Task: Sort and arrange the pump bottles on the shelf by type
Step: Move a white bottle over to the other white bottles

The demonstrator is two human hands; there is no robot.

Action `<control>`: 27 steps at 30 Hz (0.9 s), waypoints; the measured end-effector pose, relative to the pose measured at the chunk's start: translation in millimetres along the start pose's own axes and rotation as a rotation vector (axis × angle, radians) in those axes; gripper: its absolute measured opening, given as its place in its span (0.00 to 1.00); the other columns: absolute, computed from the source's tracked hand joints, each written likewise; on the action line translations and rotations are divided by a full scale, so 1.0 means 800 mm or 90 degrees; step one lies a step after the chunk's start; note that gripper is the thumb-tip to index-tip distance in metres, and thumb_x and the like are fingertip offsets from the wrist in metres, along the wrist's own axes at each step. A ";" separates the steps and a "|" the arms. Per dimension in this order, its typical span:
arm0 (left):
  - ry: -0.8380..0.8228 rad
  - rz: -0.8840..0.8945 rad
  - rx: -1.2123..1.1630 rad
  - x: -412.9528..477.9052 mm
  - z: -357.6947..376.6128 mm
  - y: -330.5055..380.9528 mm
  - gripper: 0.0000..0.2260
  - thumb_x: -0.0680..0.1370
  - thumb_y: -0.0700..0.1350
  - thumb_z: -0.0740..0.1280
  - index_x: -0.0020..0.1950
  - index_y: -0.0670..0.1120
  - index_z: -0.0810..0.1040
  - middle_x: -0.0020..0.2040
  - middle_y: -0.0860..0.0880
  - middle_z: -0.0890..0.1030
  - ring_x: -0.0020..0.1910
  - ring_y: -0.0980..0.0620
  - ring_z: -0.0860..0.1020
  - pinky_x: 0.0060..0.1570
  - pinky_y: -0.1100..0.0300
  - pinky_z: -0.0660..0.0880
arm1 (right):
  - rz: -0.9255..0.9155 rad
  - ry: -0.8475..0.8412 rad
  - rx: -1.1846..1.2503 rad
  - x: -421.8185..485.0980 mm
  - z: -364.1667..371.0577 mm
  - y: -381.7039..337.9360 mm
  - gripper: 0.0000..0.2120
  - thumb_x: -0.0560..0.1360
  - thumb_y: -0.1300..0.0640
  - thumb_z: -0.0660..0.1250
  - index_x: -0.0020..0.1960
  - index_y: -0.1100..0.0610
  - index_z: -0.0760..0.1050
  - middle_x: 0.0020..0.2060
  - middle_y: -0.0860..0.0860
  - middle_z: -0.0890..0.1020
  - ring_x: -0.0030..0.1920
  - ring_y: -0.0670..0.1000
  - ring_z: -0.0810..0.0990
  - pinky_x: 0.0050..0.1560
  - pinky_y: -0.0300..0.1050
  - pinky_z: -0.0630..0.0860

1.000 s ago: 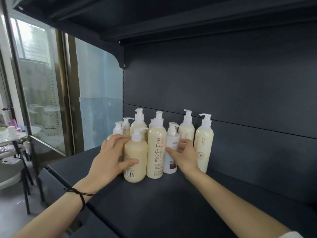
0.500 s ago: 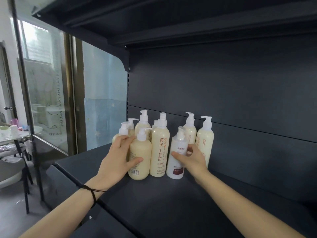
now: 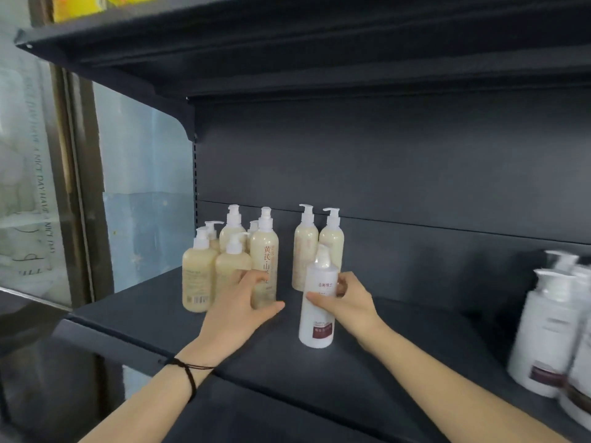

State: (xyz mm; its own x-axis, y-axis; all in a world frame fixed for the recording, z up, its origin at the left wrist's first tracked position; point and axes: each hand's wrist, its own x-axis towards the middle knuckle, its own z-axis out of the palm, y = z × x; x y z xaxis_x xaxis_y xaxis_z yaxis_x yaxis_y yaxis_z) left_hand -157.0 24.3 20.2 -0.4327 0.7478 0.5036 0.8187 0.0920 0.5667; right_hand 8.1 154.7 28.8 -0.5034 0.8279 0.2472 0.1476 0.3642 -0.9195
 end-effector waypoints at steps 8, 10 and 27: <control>-0.242 0.009 -0.211 -0.044 0.066 0.073 0.24 0.68 0.52 0.76 0.61 0.54 0.72 0.54 0.58 0.77 0.51 0.60 0.76 0.45 0.69 0.71 | 0.006 0.001 -0.015 -0.090 -0.062 -0.005 0.25 0.69 0.51 0.75 0.61 0.50 0.68 0.51 0.47 0.80 0.50 0.43 0.79 0.49 0.39 0.77; -0.259 0.016 -0.236 -0.053 0.076 0.091 0.21 0.70 0.49 0.75 0.59 0.52 0.73 0.53 0.57 0.79 0.49 0.59 0.79 0.45 0.69 0.74 | 0.001 0.005 -0.031 -0.106 -0.077 -0.006 0.26 0.70 0.51 0.75 0.63 0.49 0.68 0.51 0.46 0.80 0.51 0.43 0.79 0.50 0.39 0.78; -0.310 -0.007 -0.444 -0.137 0.191 0.292 0.20 0.72 0.41 0.73 0.61 0.52 0.73 0.52 0.57 0.81 0.49 0.61 0.81 0.44 0.69 0.76 | 0.032 0.180 -0.124 -0.229 -0.273 0.024 0.24 0.74 0.52 0.71 0.66 0.49 0.67 0.47 0.43 0.78 0.46 0.41 0.77 0.39 0.31 0.72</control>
State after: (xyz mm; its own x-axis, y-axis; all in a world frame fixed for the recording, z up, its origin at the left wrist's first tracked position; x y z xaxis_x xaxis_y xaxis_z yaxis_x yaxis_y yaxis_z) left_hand 139.3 64.1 -2.4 -0.0974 0.9634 0.2496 0.3269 -0.2059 0.9223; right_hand 288.9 103.0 32.5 -0.2395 0.9225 0.3027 0.3397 0.3717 -0.8640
